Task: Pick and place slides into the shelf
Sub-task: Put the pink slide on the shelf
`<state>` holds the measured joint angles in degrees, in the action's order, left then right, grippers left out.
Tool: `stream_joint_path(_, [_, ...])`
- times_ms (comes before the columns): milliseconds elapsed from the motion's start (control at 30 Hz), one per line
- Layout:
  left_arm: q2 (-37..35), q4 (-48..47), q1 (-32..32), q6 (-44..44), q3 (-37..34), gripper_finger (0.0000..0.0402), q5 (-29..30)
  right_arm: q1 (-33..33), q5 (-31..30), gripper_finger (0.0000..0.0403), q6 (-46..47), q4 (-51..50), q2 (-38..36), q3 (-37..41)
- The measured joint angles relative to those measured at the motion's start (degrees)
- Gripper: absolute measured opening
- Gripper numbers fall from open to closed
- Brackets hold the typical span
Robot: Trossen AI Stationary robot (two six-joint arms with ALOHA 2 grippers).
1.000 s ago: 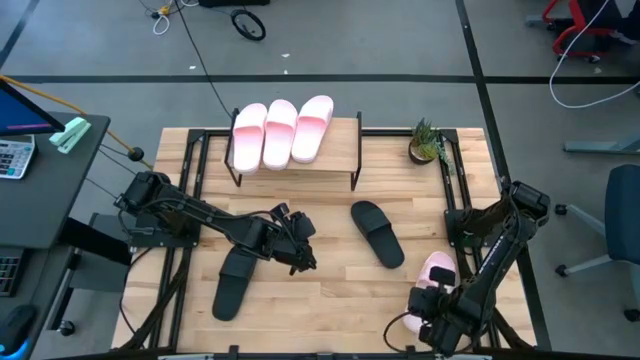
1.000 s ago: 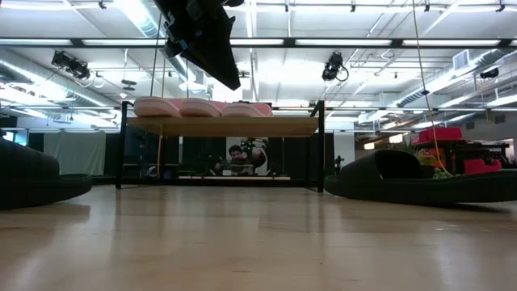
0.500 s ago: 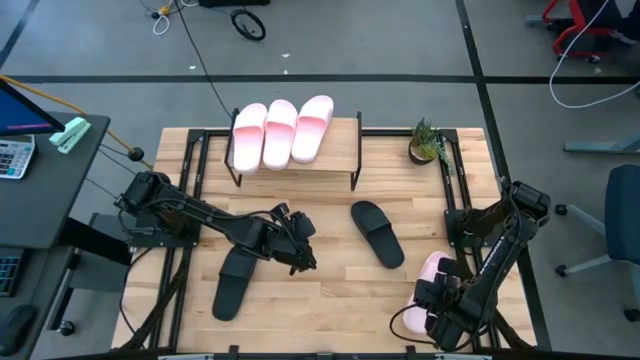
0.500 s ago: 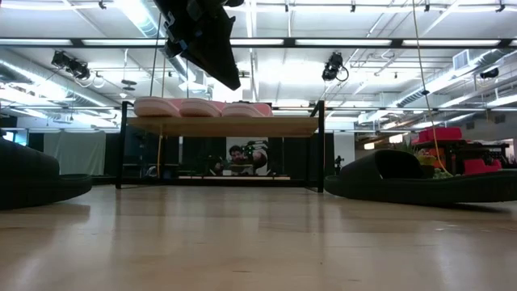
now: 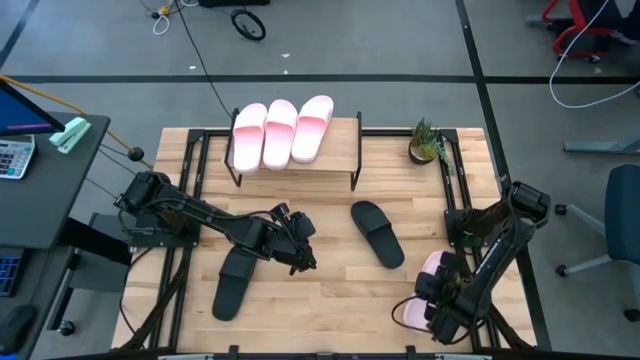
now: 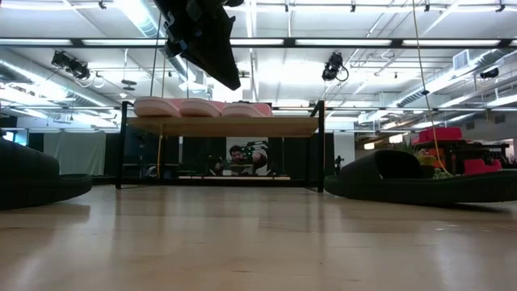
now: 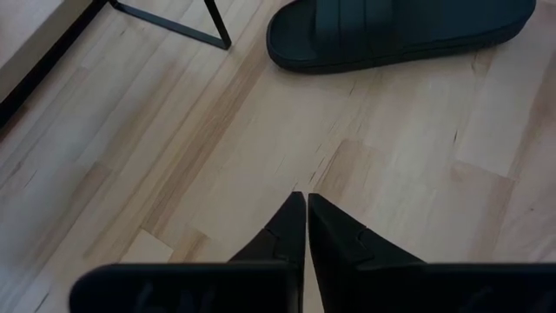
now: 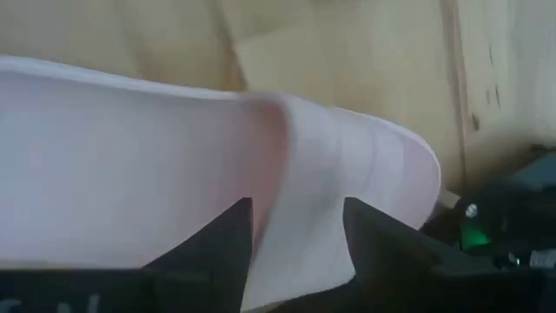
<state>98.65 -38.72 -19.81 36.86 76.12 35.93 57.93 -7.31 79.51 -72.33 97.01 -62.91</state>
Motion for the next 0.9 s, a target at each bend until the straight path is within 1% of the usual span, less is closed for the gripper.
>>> stream_joint_path(233, [0.0,-0.01,0.0,-0.02,0.0,0.0011,-0.01,0.0,0.13,0.0187,1.59,-0.34,0.0,4.33])
stream_joint_path(400, [0.0,-0.02,0.0,-0.04,0.0,0.0012,-0.01,-0.17,-0.11,0.0179,8.21,-0.38,0.0,4.45])
stream_joint_path(467, [0.0,-0.01,0.0,-0.04,0.0,0.0016,0.0,-0.08,-0.1,0.0164,9.06,-0.38,0.0,4.46])
stream_joint_path(533, [0.0,-0.02,0.0,-0.06,0.0,0.002,0.0,0.13,-0.15,0.0139,9.24,-0.35,0.0,4.46])
stream_joint_path(667, [0.0,-0.05,-0.17,-1.5,0.0,0.002,0.0,0.11,0.04,0.0069,9.76,0.78,0.04,3.62])
stream_joint_path(733, [0.0,-0.12,-0.94,-3.2,0.0,0.0014,0.07,0.09,-0.16,0.0029,9.79,1.96,0.04,1.43])
stream_joint_path(767, [0.0,-0.09,-1.31,-4.29,0.0,0.0011,0.06,0.07,-0.31,0.0017,9.48,2.32,0.05,-0.08])
stream_joint_path(833, [0.0,-0.1,-2.05,-6.06,0.0,0.0005,0.02,0.09,-1.64,0.0014,8.32,2.13,0.06,-3.45])
stream_joint_path(900, [-0.02,-0.11,-2.62,-7.69,0.0,0.0005,-0.05,0.13,-7.67,0.0025,6.66,2.09,0.05,-7.23])
